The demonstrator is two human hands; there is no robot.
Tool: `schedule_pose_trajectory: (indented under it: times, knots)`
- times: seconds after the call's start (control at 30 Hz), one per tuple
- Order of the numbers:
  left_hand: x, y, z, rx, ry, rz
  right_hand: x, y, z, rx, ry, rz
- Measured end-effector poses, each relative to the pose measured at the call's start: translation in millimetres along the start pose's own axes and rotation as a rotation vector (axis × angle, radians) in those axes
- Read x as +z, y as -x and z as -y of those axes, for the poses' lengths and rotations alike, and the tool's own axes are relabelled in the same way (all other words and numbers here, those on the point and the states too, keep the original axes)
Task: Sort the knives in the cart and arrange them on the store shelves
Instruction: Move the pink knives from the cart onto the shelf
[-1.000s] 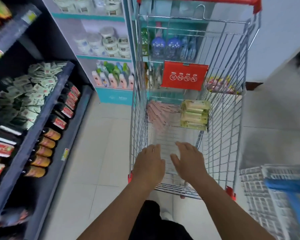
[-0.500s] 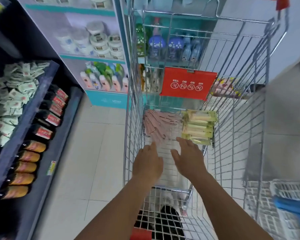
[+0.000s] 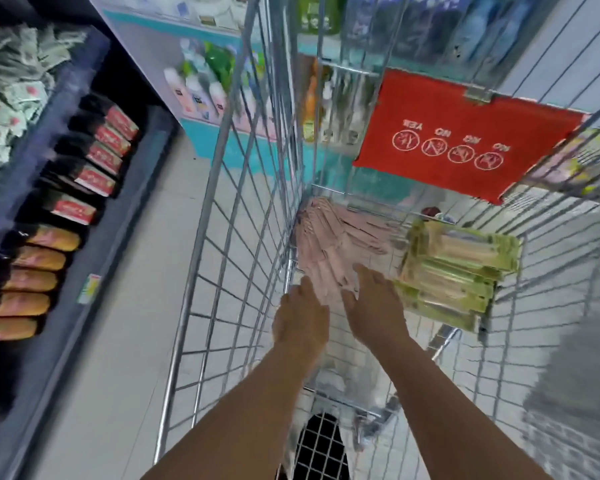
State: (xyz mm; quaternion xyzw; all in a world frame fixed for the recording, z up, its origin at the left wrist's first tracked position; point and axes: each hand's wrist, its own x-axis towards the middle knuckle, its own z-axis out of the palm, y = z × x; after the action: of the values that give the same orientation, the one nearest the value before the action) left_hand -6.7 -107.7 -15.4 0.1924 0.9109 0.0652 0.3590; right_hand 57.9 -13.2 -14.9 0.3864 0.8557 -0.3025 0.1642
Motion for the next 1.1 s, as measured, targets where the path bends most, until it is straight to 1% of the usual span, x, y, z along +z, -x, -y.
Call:
schedule_pose_trajectory:
  times: [0.13, 0.3, 0.4, 0.43, 0.5, 0.6, 0.67, 0.7, 0.8, 0.97, 1.1]
  knots:
    - [23, -31, 2, -0.075, 0.019, 0.009, 23, -36, -7, -0.002, -0.019, 0.023]
    - [45, -62, 5, -0.086, 0.03, -0.046, 45, -72, -15, 0.03, -0.015, 0.018]
    - [58, -78, 3, 0.0, -0.171, -0.096, 59, -85, -17, 0.009, 0.022, -0.006]
    - [63, -82, 4, -0.003, -0.199, -0.112, 60, -87, -17, 0.007, 0.021, -0.011]
    - [67, -88, 6, -0.069, -0.154, -0.134, 60, -90, -16, 0.026, 0.01, -0.017]
    - [63, -87, 6, -0.182, 0.022, -0.183, 54, -91, -12, 0.017, 0.058, -0.023]
    - [59, -81, 2, -0.213, 0.129, -0.196, 52, -90, -10, 0.0, 0.117, 0.005]
    - [56, -78, 0, -0.237, 0.172, -0.193, 51, -89, -9, 0.027, 0.116, 0.013]
    - [51, -72, -3, -0.318, 0.205, -0.131, 52, -86, -5, 0.096, 0.08, 0.032]
    - [39, -65, -4, -0.342, 0.219, -0.035, 49, -79, -1, 0.107, 0.056, 0.079]
    - [33, -50, -6, -0.344, 0.266, -0.013, 37, -66, 0, 0.093, 0.008, 0.141]
